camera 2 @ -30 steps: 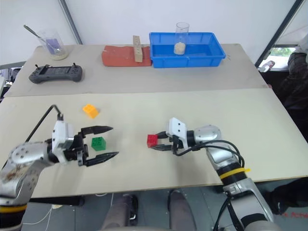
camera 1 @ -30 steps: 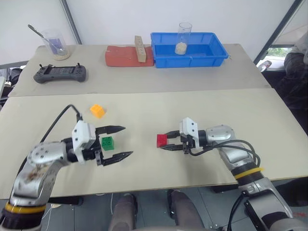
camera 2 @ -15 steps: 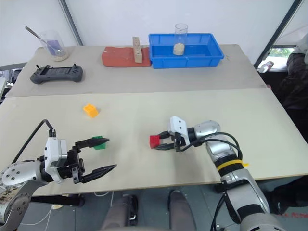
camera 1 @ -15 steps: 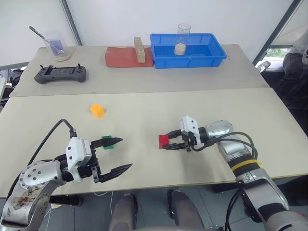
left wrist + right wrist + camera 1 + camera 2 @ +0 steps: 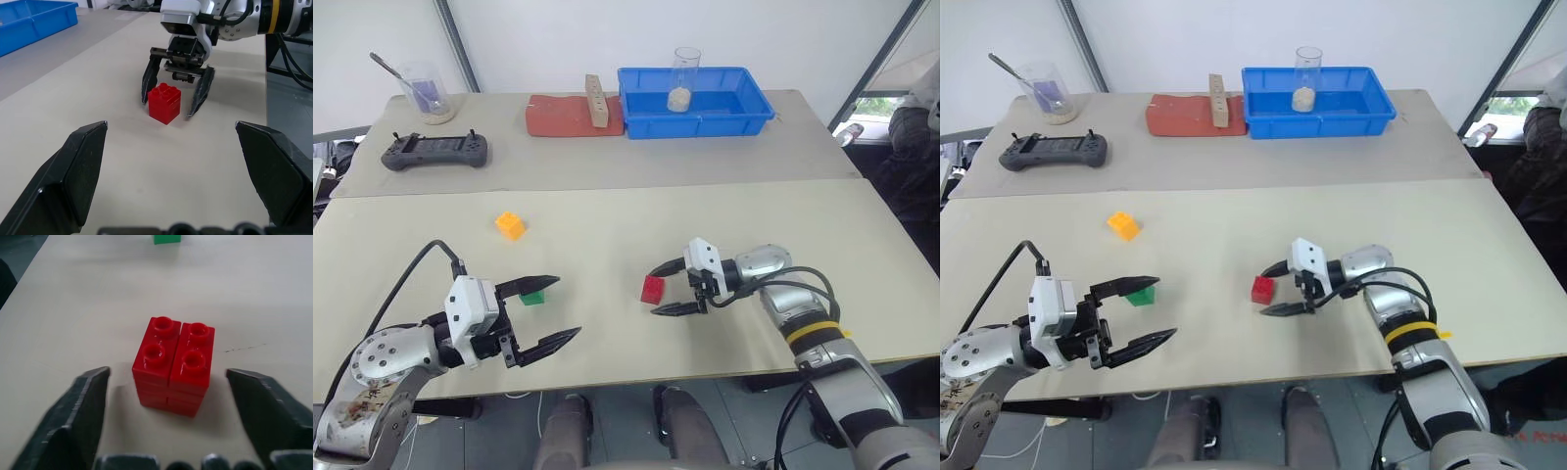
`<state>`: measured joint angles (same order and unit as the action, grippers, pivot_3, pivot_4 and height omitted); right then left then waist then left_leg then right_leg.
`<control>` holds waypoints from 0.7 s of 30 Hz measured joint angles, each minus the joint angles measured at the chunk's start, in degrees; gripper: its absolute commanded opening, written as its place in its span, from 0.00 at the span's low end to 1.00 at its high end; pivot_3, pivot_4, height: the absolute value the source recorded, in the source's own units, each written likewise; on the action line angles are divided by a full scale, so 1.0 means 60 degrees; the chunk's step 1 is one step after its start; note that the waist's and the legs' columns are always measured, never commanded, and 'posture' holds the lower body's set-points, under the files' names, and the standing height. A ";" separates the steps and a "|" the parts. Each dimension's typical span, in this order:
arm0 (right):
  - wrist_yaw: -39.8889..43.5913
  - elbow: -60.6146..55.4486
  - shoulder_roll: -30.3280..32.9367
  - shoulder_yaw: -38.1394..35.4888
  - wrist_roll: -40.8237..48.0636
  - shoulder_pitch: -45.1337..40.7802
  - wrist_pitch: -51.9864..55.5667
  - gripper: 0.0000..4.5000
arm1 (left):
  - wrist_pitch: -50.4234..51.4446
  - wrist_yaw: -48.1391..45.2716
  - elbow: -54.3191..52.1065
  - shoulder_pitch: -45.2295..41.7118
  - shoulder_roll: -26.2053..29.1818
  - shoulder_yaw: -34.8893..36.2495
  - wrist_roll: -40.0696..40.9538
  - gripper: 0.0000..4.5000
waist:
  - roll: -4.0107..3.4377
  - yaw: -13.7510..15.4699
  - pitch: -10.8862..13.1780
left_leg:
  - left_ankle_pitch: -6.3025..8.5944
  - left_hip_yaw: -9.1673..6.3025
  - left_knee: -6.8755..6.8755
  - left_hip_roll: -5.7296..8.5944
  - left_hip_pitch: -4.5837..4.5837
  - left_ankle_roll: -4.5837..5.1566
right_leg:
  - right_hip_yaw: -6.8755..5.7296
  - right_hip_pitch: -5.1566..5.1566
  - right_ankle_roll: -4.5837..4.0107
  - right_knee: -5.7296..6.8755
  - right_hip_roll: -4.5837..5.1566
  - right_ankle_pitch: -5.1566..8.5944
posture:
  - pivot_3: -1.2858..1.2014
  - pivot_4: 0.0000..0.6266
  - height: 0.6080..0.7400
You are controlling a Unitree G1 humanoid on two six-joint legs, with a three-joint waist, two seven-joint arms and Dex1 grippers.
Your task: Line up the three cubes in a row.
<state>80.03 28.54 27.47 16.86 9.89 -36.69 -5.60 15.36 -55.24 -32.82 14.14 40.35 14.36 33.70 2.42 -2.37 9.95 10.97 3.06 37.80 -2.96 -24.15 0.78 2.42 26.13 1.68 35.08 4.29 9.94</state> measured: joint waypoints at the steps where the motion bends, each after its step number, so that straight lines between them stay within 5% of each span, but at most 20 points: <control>1: 0.0053 -0.0133 0.0132 -0.0046 0.0042 0.0001 0.0060 0.99 | -0.0002 0.0126 -0.0014 0.0117 -0.0106 -0.0015 -0.0031 1.00 | 0.0000 0.0000 0.0000 | 0.0000 0.0001 0.0000 0.0000 -0.0001 0.0000 | 0.0000 -0.0001 0.0000 -0.0003 0.0000 0.0000 | 0.52 0.24 1.00; 10: -0.0145 -0.5037 0.1447 -0.1014 0.1926 0.0288 0.3863 0.99 | -0.0748 0.3112 -0.0595 0.2326 -0.2803 -0.0430 -0.2046 1.00 | 0.0000 0.0045 0.0001 | 0.0052 0.0005 -0.0005 -0.0002 -0.0003 -0.0086 | -0.0003 0.0011 0.0003 -0.0006 0.0007 0.0005 | 0.52 0.24 1.00; 21: -0.1573 -0.8088 0.1979 -0.1575 0.3287 0.0726 0.6385 0.99 | -0.1618 0.6417 0.0428 0.2076 -0.5323 -0.1186 -0.4459 1.00 | 0.0009 0.0161 0.0002 | 0.0059 0.0002 0.0009 0.0017 -0.0005 -0.0097 | -0.0001 0.0002 0.0003 -0.0060 0.0020 0.0005 | 0.52 0.24 1.00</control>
<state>70.59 -19.99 39.35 7.41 29.62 -32.33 32.71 5.66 -16.73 -30.25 26.60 8.41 7.24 6.95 2.47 -1.40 9.96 11.33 3.07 37.85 -2.86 -24.18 0.20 2.41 26.15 1.70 34.72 4.41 9.97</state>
